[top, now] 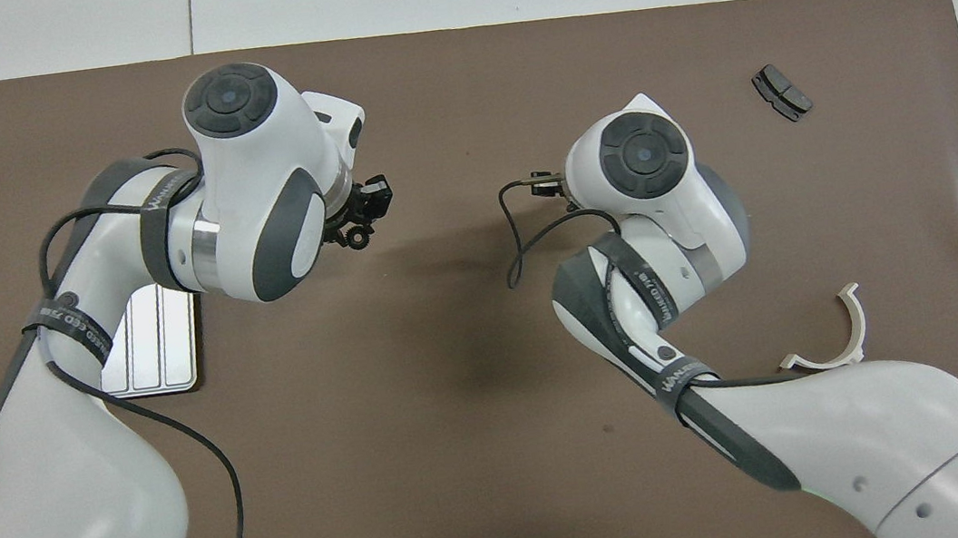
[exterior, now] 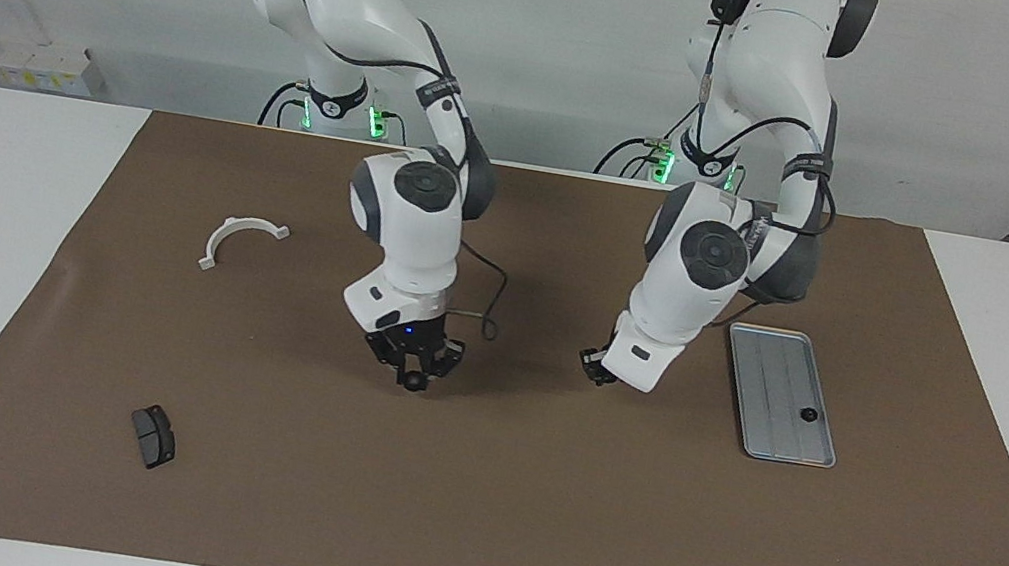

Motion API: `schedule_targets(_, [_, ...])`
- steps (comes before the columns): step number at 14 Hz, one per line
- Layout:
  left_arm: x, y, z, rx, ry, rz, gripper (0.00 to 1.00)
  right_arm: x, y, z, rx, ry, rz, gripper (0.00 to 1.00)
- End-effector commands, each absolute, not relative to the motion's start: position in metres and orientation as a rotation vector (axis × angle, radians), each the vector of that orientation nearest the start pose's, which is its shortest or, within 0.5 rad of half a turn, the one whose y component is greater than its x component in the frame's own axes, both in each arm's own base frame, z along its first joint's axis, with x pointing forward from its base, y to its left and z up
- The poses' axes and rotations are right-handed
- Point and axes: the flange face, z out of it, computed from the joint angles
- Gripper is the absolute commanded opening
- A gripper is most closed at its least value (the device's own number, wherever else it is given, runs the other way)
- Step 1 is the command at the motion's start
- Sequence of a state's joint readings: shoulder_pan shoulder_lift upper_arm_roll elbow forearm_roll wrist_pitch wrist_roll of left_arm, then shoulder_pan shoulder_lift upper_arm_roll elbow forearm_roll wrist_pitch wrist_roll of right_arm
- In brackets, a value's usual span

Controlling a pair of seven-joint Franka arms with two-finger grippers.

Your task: Place bearing gear from tray to pile

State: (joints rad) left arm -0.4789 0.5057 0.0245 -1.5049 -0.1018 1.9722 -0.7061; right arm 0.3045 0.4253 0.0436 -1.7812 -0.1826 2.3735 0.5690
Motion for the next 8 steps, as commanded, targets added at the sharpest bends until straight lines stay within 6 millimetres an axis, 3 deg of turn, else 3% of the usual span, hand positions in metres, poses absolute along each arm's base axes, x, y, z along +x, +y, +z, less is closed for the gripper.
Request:
schedule_targets(1, [0.605,-0.338,0.359,-3.145,-0.527,0.108,0.28,0.614,0.169,0.335,-3.166,0.087,-0.290,0.00])
schedule_targets(3, [0.598,-0.352,0.349,-3.135,-0.515,0.122,0.51,0.620,0.128,0.330,-3.177,0.062,-0.257,0.00])
schedule_targets(5, [0.595,-0.357,0.350,-3.134,-0.504,0.129,0.96,0.627,0.082,0.328,-3.191,0.030,-0.238,0.00])
schedule_targets(8, [0.599,-0.352,0.362,-3.138,-0.513,0.106,1.00,0.629,0.044,0.320,-3.161,0.041,-0.199,0.00])
